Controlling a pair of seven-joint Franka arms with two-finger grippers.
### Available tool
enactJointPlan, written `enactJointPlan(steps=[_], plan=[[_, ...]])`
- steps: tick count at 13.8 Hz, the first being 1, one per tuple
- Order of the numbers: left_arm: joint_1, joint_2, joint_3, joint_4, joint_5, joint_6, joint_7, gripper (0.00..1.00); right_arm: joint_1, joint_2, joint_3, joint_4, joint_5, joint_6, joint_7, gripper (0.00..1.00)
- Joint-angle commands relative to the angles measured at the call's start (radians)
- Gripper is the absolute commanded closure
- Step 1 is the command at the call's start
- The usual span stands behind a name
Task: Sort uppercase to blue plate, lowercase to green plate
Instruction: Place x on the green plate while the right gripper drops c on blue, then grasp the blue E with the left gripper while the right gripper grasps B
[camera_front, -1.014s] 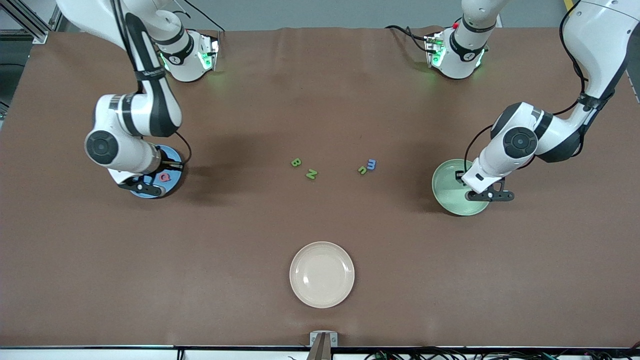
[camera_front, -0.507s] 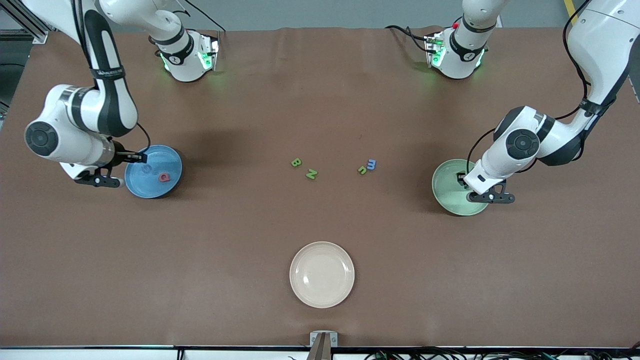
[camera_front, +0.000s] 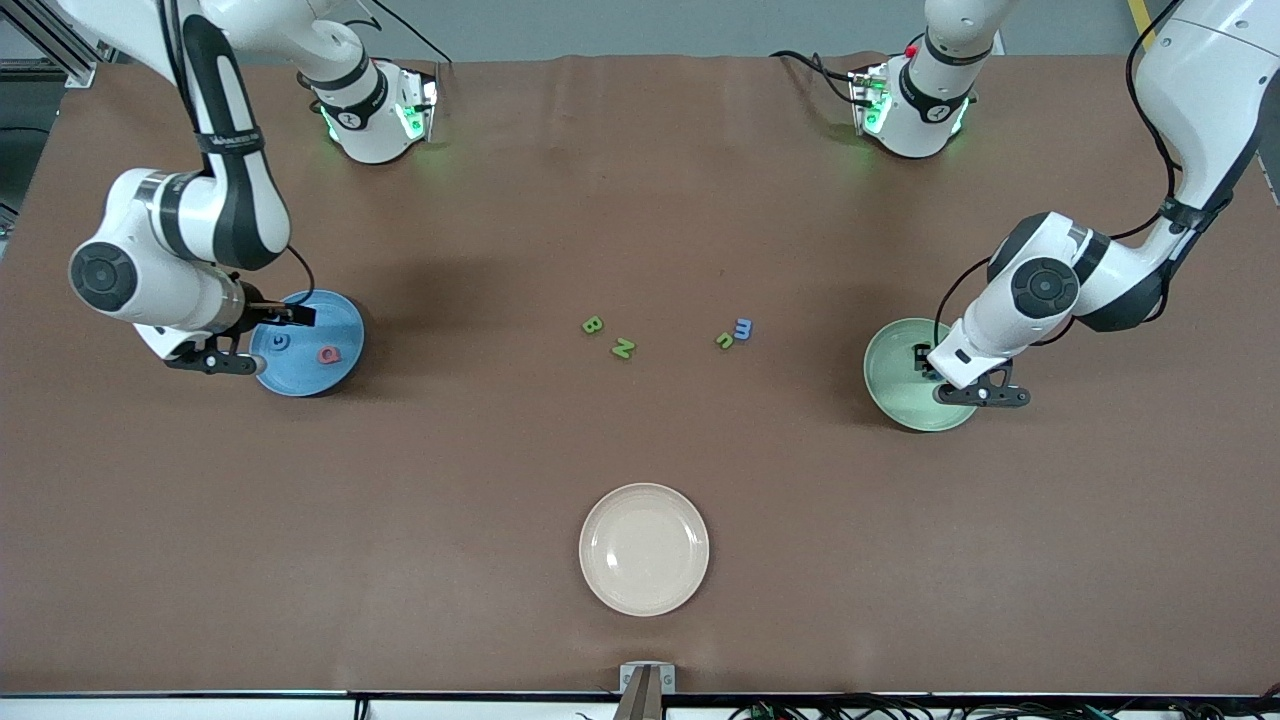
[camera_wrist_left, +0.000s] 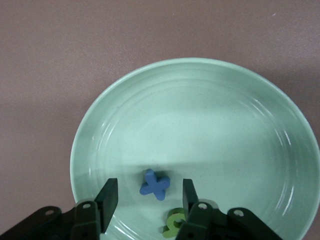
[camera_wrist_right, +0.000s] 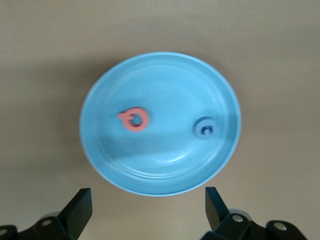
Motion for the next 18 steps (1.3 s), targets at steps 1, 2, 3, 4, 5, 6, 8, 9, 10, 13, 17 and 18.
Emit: enactJointPlan(steps=[1,2,3,4,5,6,8,9,10,13,17,18], plan=[[0.018,-0.027,-0.061,-0.011,0.02,-0.007,-0.011,0.36,0.122,-0.039,-0.001,-0.018,0.051,0.007,0.187,0.0],[0.018,-0.029,-0.093,-0.011,0.02,-0.026,-0.023,0.33,0.162,-0.038,-0.001,-0.018,0.1,0.013,0.241,0.0],[0.018,-0.029,-0.125,-0.008,0.018,-0.045,-0.055,0.31,0.203,-0.035,-0.001,-0.018,0.133,0.025,0.289,0.0],[0.017,-0.027,-0.168,-0.008,0.017,-0.055,-0.111,0.3,0.246,-0.033,-0.001,-0.018,0.149,0.045,0.356,0.0],[0.011,-0.023,-0.191,-0.008,0.017,-0.056,-0.162,0.3,0.298,-0.03,-0.001,-0.016,0.151,0.066,0.469,0.0],[-0.001,-0.018,-0.208,-0.008,0.017,-0.058,-0.207,0.29,0.355,-0.027,-0.001,-0.015,0.149,0.088,0.575,0.0],[-0.066,-0.016,-0.216,-0.006,0.017,-0.058,-0.219,0.14,0.482,0.008,0.0,-0.015,0.151,0.161,0.805,0.0],[-0.104,-0.004,-0.216,-0.003,0.017,-0.058,-0.216,0.1,0.542,0.031,0.004,-0.015,0.154,0.203,0.908,0.0],[-0.148,0.008,-0.216,0.006,0.015,-0.056,-0.221,0.07,0.584,0.06,0.008,-0.007,0.169,0.235,0.983,0.0],[-0.251,0.048,-0.215,0.044,0.003,-0.056,-0.229,0.0,0.618,0.163,0.069,0.06,0.316,0.257,1.074,0.0],[-0.334,0.126,-0.21,0.069,0.003,-0.056,-0.235,0.0,0.618,0.342,0.163,0.195,0.382,0.295,1.258,0.0],[-0.356,0.14,-0.207,0.069,0.002,-0.056,-0.242,0.0,0.618,0.373,0.172,0.215,0.382,0.298,1.289,0.0]])
